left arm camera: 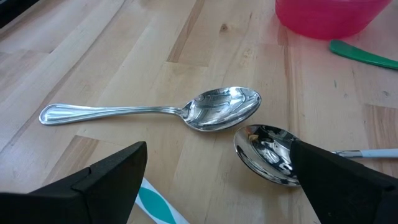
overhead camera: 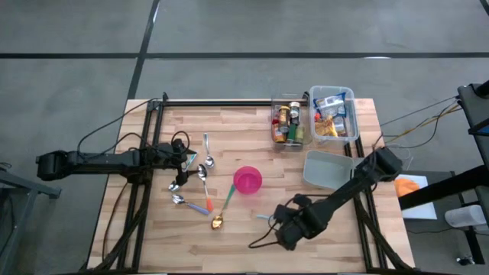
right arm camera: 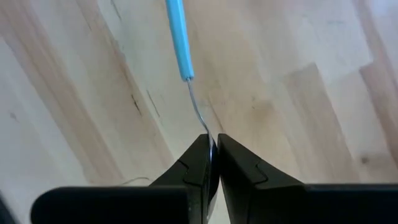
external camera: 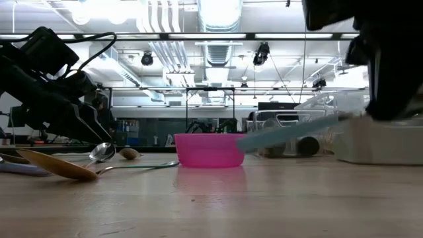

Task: Pick & Place Food Item
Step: Put the blue spoon into the gray bin

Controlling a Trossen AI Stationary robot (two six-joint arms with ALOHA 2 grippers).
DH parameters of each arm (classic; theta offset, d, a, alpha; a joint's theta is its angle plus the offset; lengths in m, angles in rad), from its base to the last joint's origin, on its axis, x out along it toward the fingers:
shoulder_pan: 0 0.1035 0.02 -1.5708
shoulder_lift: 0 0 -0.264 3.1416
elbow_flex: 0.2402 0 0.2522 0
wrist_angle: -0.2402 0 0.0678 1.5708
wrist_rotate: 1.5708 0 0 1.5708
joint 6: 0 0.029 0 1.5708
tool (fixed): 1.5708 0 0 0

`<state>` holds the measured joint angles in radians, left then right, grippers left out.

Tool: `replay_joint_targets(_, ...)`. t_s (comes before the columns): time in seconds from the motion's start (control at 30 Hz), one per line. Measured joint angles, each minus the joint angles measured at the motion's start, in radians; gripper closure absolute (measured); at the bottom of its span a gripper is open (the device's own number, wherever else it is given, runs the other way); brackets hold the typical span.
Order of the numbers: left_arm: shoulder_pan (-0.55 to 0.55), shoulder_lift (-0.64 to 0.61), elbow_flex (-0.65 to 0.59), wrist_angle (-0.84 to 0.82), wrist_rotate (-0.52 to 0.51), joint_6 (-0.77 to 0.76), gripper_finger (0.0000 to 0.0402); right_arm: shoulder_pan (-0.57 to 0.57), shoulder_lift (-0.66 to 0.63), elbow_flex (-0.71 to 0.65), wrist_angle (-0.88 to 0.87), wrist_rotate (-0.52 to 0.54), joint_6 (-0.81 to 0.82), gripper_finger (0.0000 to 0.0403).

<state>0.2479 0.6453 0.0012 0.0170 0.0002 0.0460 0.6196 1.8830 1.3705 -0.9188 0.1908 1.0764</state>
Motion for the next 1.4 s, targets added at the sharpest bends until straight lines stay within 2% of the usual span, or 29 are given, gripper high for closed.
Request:
replay_joint_targets(0.23, 0.0, 0.0, 0.0, 0.0, 0.0, 0.0, 0.0006, 0.016, -0.055, 0.0, -0.083, 0.002, 0.106, 0.0376)
replay_joint_targets(0.43, 0.0, 0.0, 0.0, 0.0, 0.0, 0.0, 0.0006, 0.037, -0.113, 0.0, -0.192, -0.005, 0.264, 0.0376)
replay_joint_targets(0.87, 0.0, 0.0, 0.0, 0.0, 0.0, 0.0, 0.0005, 0.076, -0.253, 0.001, -0.595, -0.004, 0.674, 0.0376)
replay_joint_targets(0.97, 0.0, 0.0, 0.0, 0.0, 0.0, 0.0, 0.0005, 0.077, -0.271, -0.002, -0.661, 0.001, 0.714, 0.0376)
replay_joint_targets(1.13, 0.0, 0.0, 0.0, 0.0, 0.0, 0.0, 0.0005, 0.077, -0.322, -0.061, -0.653, -0.004, 0.668, 0.0376)
replay_joint_targets(1.4, 0.0, 0.0, 0.0, 0.0, 0.0, 0.0, 0.0005, 0.076, -0.406, -0.25, -0.652, -0.005, 0.683, 0.0376)
